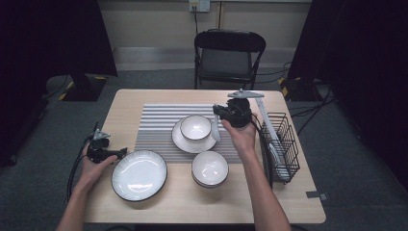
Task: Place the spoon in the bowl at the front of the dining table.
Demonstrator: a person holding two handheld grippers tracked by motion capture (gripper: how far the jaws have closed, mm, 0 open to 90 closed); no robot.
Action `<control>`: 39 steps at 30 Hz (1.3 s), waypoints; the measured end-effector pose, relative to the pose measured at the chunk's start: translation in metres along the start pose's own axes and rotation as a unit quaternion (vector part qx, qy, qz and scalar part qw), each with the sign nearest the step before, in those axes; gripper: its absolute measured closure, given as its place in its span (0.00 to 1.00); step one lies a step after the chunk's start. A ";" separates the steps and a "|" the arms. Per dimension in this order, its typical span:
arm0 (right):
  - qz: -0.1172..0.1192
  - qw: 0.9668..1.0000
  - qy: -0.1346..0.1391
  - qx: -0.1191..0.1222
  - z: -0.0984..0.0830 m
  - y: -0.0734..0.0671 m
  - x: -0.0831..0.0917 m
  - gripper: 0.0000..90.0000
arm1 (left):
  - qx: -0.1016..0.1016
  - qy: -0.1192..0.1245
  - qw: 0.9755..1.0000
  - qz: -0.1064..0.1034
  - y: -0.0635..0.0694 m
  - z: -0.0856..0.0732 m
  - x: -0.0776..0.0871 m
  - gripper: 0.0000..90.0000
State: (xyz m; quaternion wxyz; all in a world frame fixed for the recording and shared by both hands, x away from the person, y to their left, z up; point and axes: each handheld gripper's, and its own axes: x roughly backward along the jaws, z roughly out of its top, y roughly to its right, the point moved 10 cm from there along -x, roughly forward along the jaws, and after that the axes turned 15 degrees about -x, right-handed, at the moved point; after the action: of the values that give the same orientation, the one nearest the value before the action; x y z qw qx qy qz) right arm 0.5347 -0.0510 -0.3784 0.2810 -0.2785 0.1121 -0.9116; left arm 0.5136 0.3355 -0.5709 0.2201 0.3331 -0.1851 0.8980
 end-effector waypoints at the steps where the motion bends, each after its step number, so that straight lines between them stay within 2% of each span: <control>1: 0.002 1.000 0.000 -0.002 0.001 -0.002 -0.002 0.96 | 0.000 0.000 1.000 0.000 0.000 0.000 0.000 0.12; 5: 0.010 1.000 0.002 0.002 0.004 -0.010 -0.011 0.96 | 0.000 0.000 1.000 0.000 0.000 0.000 0.000 0.12; 18: 0.019 1.000 -0.009 0.003 0.006 -0.021 -0.035 0.96 | 0.000 0.000 1.000 0.000 0.000 0.000 0.000 0.12; 23: 0.018 1.000 -0.015 -0.006 0.005 -0.017 -0.044 0.96 | 0.000 0.000 1.000 0.000 0.000 0.000 0.000 0.12; 25: 0.012 1.000 -0.015 -0.003 0.004 -0.014 -0.048 0.96 | 0.000 0.000 1.000 0.000 0.000 0.000 0.000 0.12; 29: 0.015 1.000 -0.012 -0.010 0.003 -0.013 -0.053 0.96 | 0.000 0.000 1.000 0.000 0.000 0.000 0.000 0.12; 34: 0.001 1.000 -0.015 -0.014 0.001 -0.009 -0.060 0.96 | 0.001 0.000 1.000 0.000 0.000 0.000 0.000 0.12; 39: 0.000 1.000 -0.022 -0.017 -0.003 -0.006 -0.068 0.96 | 0.000 0.000 1.000 -0.001 0.000 0.000 0.000 0.12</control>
State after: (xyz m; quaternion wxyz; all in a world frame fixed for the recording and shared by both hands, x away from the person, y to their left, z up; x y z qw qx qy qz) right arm 0.5774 -0.0071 -0.4087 0.2789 -0.3031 0.1213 -0.9031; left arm 0.5134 0.3355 -0.5709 0.2211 0.3331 -0.1844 0.8978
